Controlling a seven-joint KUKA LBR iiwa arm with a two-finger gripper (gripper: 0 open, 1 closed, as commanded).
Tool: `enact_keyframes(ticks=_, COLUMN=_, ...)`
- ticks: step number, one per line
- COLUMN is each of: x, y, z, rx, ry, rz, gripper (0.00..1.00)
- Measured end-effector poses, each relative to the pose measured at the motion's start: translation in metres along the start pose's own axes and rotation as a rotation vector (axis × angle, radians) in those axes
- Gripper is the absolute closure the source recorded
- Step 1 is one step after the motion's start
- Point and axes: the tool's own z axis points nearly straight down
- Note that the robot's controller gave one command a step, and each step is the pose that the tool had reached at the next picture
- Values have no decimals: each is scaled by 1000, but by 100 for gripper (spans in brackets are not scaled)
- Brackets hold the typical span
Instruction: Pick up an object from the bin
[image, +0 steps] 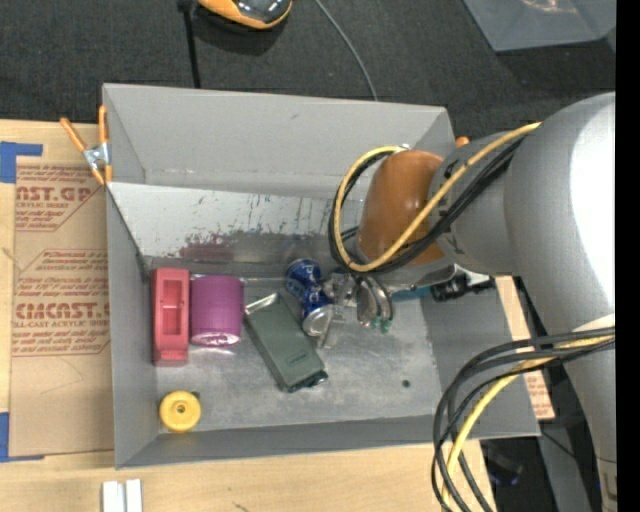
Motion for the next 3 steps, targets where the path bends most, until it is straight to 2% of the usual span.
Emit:
enact_keyframes(ticks=1, x=1, y=0, z=-4, rx=0, ry=2, rz=1, gripper=100)
enact_keyframes(ticks=3, x=1, y=0, z=-37, rx=-1, ry=0, rz=1, gripper=100)
